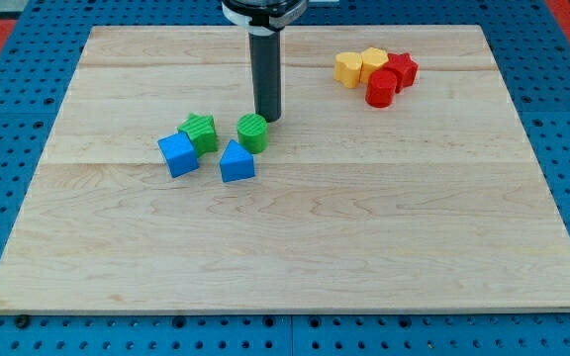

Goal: Separate the yellow blocks from the red blocks

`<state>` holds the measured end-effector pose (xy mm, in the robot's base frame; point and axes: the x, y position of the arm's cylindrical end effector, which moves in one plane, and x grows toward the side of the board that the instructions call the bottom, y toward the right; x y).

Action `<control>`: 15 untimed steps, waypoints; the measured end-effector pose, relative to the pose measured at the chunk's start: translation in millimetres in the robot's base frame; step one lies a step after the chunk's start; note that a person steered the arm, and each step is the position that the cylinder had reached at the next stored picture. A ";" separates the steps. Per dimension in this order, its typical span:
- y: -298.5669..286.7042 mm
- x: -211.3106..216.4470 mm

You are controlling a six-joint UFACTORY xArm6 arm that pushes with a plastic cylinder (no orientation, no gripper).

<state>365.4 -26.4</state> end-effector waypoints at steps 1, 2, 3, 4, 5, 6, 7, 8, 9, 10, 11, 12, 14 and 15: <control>-27.4 -22.5; -62.7 -44.8; -88.4 -58.4; -110.9 -88.4; -105.0 -127.7; -40.3 -158.4; 36.1 -172.2; 144.7 -153.4; 177.2 -138.6; 177.2 -118.5; 167.8 -100.5; 127.8 -85.8; 81.2 -38.1; 73.0 -1.4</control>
<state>364.0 46.6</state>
